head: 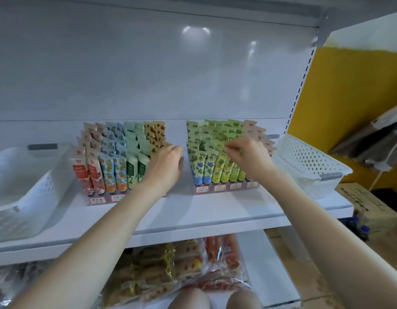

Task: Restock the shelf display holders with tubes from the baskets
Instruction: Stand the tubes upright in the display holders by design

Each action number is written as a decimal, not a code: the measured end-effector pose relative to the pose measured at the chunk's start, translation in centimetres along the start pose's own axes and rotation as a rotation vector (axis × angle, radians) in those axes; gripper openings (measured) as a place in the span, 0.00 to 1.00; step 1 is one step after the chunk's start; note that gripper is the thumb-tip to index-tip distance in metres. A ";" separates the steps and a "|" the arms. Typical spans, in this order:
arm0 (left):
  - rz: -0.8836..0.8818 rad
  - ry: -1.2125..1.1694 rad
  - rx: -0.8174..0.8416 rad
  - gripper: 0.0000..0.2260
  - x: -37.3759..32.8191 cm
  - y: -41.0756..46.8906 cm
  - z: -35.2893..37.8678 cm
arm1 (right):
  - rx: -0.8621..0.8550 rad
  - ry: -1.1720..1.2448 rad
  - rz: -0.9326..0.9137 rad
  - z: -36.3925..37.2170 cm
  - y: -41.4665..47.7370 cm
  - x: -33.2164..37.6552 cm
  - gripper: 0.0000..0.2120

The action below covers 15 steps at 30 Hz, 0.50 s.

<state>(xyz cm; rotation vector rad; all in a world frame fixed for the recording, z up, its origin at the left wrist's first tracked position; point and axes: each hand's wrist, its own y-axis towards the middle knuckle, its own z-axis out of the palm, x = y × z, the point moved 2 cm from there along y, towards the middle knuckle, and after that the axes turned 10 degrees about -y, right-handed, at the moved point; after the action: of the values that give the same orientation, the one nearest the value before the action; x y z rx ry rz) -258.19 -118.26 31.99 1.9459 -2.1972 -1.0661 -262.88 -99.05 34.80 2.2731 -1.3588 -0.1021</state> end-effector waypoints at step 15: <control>0.182 0.043 0.007 0.07 1.2 7.1 1.7 | -0.005 -0.048 -0.144 3.2 3.2 1.2 0.12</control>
<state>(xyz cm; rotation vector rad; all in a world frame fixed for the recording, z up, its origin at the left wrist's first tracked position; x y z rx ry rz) -265.33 -118.56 33.70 1.7137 -2.3045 -0.9815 -265.85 -102.47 33.59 2.3760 -1.2153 -0.2089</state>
